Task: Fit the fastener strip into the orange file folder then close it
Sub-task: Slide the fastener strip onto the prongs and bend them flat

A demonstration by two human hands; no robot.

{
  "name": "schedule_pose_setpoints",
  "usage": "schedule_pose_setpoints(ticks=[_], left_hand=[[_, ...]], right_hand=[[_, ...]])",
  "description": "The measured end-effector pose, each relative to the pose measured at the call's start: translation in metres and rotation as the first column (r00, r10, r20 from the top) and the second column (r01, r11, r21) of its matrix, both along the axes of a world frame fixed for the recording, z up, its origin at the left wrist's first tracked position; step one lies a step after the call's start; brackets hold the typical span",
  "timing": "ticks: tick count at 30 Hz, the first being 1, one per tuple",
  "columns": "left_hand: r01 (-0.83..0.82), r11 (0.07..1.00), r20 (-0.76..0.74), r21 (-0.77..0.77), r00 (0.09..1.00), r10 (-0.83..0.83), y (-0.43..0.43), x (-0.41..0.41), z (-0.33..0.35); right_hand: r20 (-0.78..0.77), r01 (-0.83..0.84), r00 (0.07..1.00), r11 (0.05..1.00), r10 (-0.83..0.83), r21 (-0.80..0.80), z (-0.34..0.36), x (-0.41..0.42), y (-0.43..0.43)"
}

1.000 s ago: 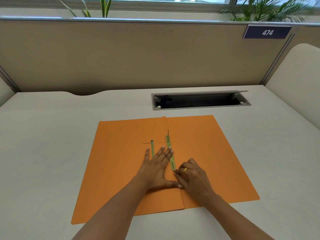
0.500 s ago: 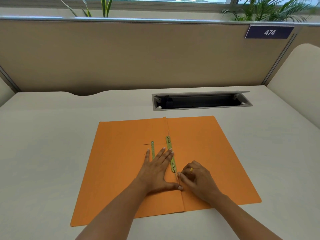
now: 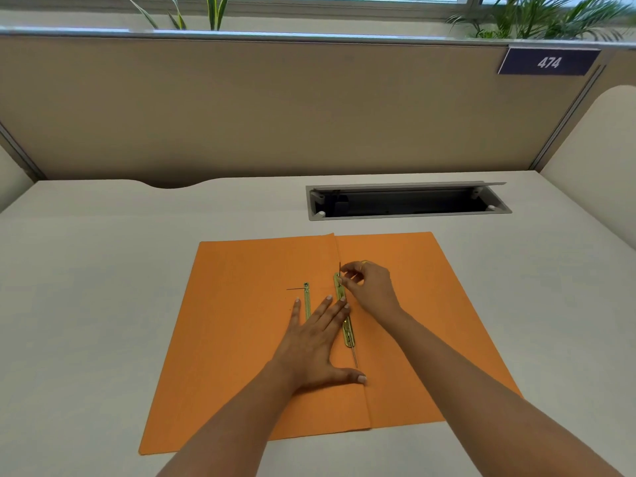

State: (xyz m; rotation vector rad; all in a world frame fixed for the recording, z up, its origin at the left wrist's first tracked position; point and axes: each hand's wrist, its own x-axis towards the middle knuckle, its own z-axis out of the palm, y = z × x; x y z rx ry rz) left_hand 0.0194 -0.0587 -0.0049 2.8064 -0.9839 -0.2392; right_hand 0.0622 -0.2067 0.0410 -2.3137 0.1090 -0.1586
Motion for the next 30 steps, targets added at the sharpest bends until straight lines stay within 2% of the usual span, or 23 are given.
schedule_pose_setpoints(ticks=[4, 11, 18, 30], left_hand=[[-0.002, 1.0, 0.002, -0.004, 1.0, 0.002, 0.0, 0.0, -0.001], [-0.003, 1.0, 0.008, -0.008, 1.0, 0.003, 0.001, 0.0, -0.003], [-0.004, 1.0, 0.011, -0.006, 1.0, 0.004, 0.0, 0.001, -0.005], [-0.001, 1.0, 0.008, -0.011, 1.0, 0.001, 0.0, 0.002, -0.005]], right_hand=[[-0.045, -0.002, 0.999, 1.0, 0.003, 0.026, -0.001, 0.011, 0.003], [-0.141, 0.159, 0.981, 0.97, -0.135, 0.182, -0.007, 0.016, -0.004], [-0.2, 0.234, 0.96, 0.951, -0.194, 0.2, -0.016, 0.016, -0.007], [-0.163, 0.203, 0.967, 0.979, -0.198, 0.02, -0.023, 0.028, -0.007]])
